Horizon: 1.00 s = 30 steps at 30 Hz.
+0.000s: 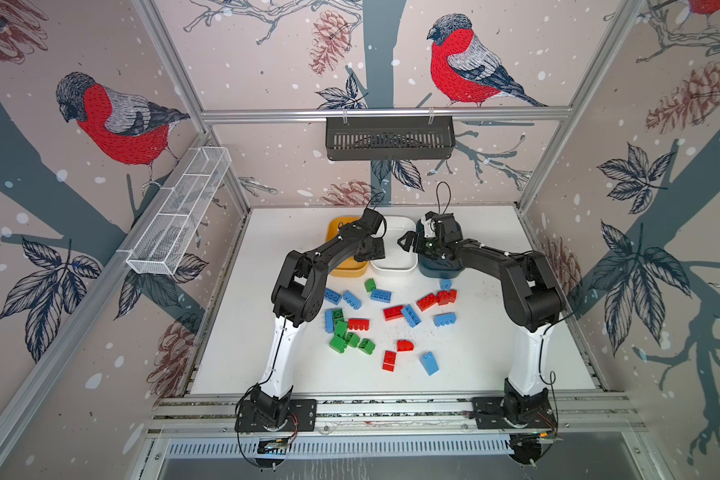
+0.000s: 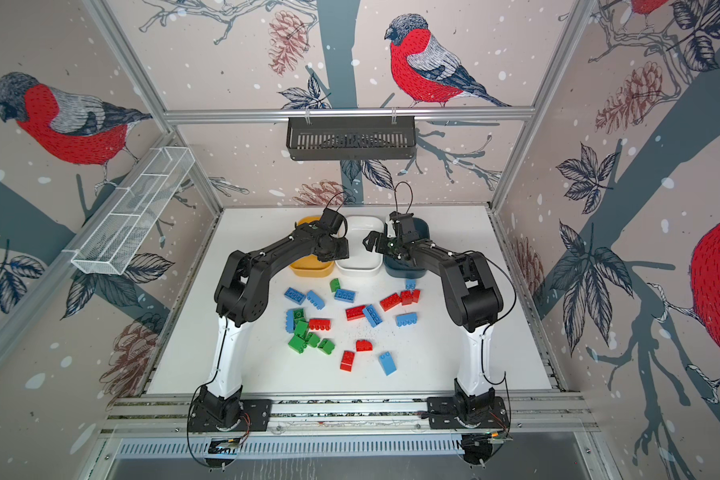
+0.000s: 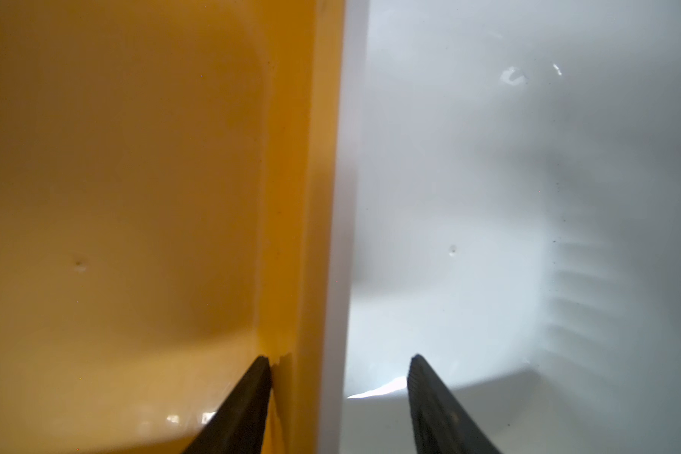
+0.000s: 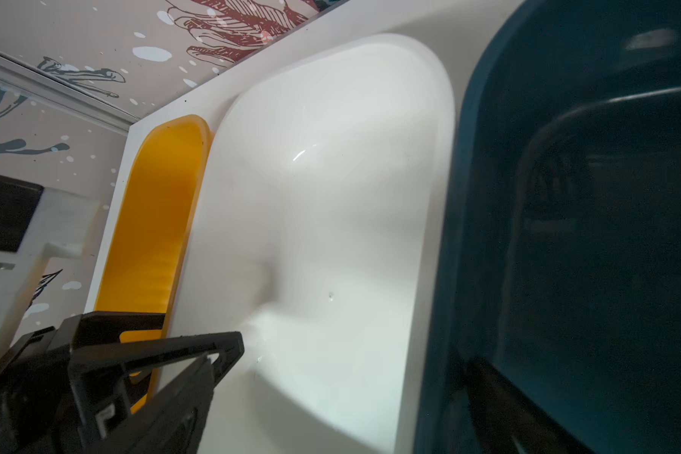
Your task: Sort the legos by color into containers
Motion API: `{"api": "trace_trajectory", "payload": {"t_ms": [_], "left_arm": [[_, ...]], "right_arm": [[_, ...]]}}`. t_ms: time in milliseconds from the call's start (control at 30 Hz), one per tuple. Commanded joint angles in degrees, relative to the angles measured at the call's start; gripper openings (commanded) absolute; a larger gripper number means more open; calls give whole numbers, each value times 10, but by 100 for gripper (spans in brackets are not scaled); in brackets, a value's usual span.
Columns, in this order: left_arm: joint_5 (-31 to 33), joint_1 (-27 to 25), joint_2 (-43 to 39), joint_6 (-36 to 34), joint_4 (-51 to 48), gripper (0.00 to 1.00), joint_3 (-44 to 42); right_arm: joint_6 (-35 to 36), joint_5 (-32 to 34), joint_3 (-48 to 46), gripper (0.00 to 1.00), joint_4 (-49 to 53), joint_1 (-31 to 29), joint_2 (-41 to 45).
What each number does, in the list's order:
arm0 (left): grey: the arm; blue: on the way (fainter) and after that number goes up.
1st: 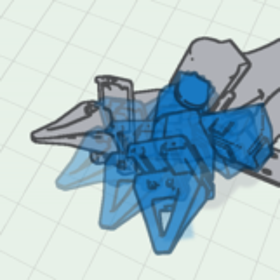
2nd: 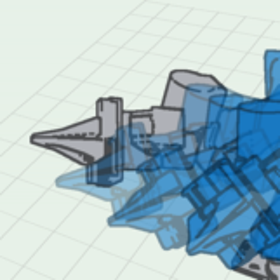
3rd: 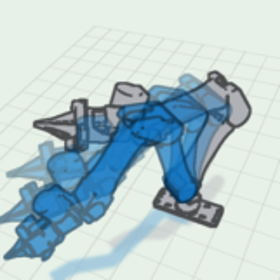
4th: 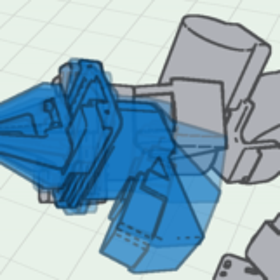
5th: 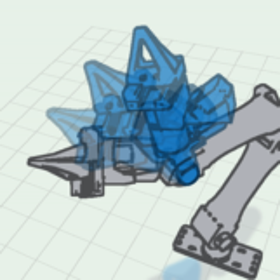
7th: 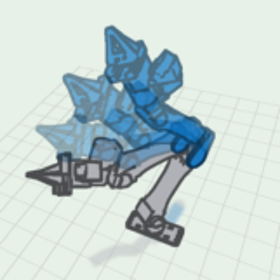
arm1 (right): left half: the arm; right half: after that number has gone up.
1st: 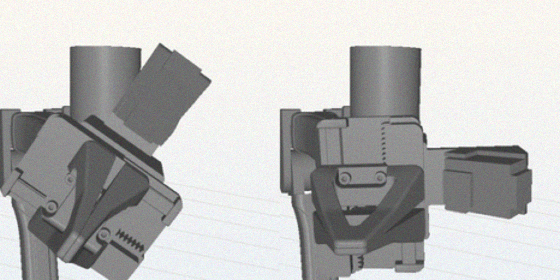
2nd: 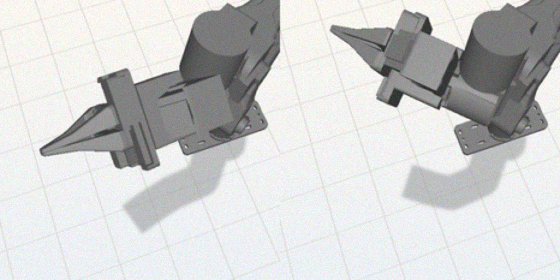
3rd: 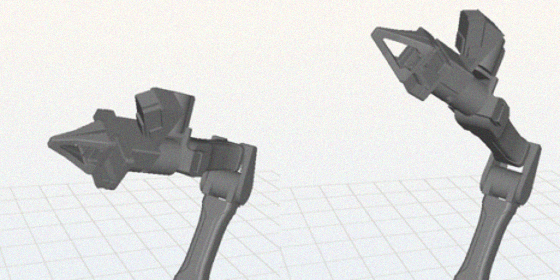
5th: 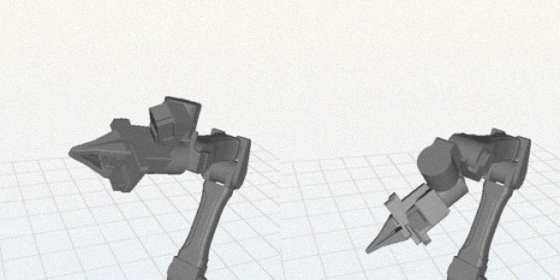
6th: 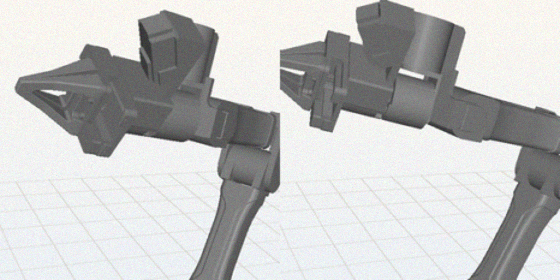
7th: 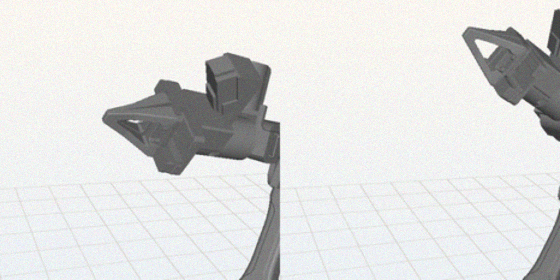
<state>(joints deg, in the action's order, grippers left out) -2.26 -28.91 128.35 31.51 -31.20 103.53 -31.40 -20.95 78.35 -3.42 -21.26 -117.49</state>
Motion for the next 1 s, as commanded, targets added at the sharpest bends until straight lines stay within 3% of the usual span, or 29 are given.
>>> {"api": "trace_trajectory", "payload": {"t_ms": [0,267,367,467,667,800,967], "left_arm": [[3,1,-12,-1,11,64,-1],[11,10,-17,-7,4,78,-5],[41,10,-21,1,-6,85,-8],[40,11,-19,-3,-8,86,-8],[15,11,-19,-9,-13,87,-7],[49,19,-24,-13,-39,90,2],[-32,73,-81,-25,38,95,-67]], "right_arm": [[27,-25,24,99,18,-9,-14],[21,-8,47,99,30,-13,-19],[24,18,45,100,45,-11,-2],[34,43,32,99,67,-9,23],[51,78,-43,100,92,-8,102],[49,93,-121,100,76,-8,168],[55,122,-183,99,97,-5,239]]}}
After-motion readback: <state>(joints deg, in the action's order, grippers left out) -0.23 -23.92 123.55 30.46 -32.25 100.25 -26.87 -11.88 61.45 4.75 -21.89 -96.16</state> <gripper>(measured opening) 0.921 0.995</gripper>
